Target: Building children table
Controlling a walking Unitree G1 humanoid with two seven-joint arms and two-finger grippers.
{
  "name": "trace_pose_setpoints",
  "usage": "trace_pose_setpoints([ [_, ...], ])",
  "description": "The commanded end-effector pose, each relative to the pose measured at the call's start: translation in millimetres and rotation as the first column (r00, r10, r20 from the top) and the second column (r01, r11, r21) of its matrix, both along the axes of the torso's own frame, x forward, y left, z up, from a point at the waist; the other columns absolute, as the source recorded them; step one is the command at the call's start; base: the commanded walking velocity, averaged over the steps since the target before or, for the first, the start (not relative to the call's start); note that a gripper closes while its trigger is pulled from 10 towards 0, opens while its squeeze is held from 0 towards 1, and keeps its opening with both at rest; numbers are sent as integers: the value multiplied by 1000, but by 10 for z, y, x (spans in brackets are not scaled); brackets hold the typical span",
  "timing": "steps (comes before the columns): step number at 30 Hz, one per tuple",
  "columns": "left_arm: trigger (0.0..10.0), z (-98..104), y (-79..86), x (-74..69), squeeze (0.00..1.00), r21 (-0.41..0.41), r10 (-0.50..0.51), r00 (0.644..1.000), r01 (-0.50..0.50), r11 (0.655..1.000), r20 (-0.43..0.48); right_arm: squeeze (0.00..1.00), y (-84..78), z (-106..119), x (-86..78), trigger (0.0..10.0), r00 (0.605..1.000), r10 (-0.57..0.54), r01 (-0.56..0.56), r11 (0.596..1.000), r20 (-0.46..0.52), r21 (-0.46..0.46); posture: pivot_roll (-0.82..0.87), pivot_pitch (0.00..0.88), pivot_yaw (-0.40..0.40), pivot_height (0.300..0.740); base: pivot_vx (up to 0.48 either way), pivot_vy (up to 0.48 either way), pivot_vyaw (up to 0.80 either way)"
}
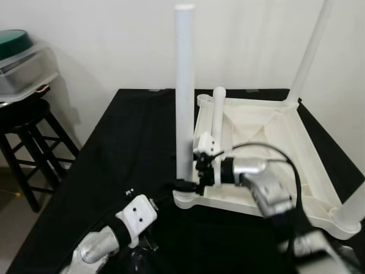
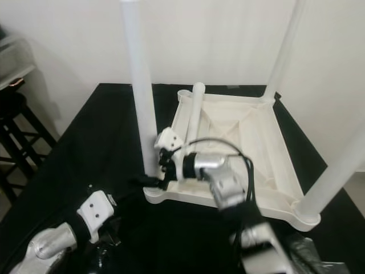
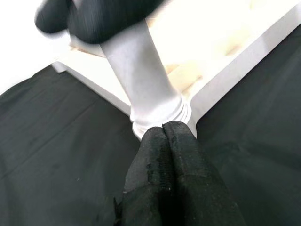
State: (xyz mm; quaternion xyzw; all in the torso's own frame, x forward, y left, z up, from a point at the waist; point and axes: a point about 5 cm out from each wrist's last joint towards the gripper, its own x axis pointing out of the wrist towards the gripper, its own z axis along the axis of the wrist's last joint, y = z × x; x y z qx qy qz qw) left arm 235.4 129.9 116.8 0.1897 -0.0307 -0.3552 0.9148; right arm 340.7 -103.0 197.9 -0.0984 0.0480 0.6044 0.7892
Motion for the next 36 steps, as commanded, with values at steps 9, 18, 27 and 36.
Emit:
trace_pose_setpoints([
  [9,10000,-21,14,-41,0,17,8,1000,-8,1000,-11,0,-57,-223,71,78,987,103,-103,995,-123,1,15,12,-12,740,0,0,0],
  [18,10000,-24,12,-47,0,15,7,1000,-6,1000,-13,0,-129,-276,105,0,982,117,-113,993,-150,38,7,16,-9,740,0,0,0],
  [27,10000,-29,11,-53,0,12,6,1000,-6,1000,-15,0,-186,-253,95,0,990,93,-86,994,-102,74,-8,20,4,740,0,0,0],
  [36,10000,-22,33,-78,0,11,6,1000,-5,1000,-16,0,-111,-414,-135,0,875,-479,484,865,-66,134,-32,35,-9,740,0,0,0],
])
